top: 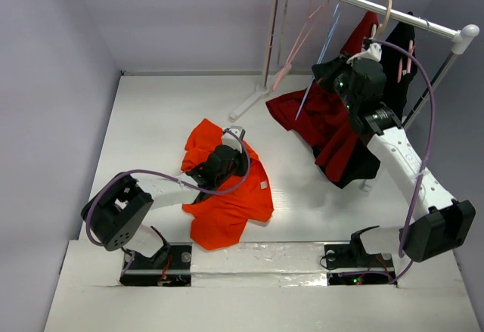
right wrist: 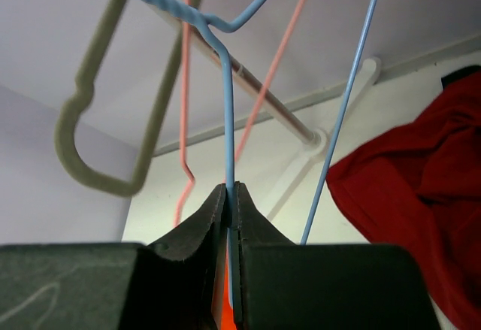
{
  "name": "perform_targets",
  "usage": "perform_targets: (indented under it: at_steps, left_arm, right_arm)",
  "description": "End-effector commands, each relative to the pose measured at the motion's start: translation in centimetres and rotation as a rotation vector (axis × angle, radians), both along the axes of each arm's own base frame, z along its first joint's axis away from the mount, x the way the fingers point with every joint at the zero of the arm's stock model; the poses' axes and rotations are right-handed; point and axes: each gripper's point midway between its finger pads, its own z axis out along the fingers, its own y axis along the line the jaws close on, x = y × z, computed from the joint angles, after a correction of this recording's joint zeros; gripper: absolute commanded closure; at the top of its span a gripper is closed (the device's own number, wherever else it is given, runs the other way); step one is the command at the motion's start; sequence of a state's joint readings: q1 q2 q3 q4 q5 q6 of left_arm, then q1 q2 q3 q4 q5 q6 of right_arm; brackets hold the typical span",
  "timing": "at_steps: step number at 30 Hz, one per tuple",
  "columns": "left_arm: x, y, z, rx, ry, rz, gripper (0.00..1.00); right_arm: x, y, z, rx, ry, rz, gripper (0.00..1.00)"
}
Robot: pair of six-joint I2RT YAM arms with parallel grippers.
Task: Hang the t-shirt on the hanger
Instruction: Pick up the hanger from the clothesline, then place the T-shirt on the hanger.
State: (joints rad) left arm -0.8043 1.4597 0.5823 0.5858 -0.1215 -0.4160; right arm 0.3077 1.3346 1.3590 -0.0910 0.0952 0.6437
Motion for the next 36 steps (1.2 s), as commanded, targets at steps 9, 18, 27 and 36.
perform_targets:
  at_steps: [9,18,27,36]
  left_arm:
    - [1.1,-0.2,3.3,-0.047,-0.077,0.022,1.00]
    - [1.5,0.6,3.3,-0.032,-0.085,0.056,1.00]
    - [2.0,1.0,2.8,-0.048,-0.061,0.078,1.00]
    - [4.0,-0.3,4.1,-0.086,-0.045,0.112,1.00]
  right_arm:
    - [-5.0,1.3,-0.5,0.010,-0.033,0.106,1.00]
    - [-15.6,4.4,-8.3,-0.007,0.191,0.442,1.00]
    - [-26.4,4.8,-10.1,0.013,0.316,0.738,1.00]
    - [-33.7,4.6,-10.5,0.041,0.388,0.965,1.00]
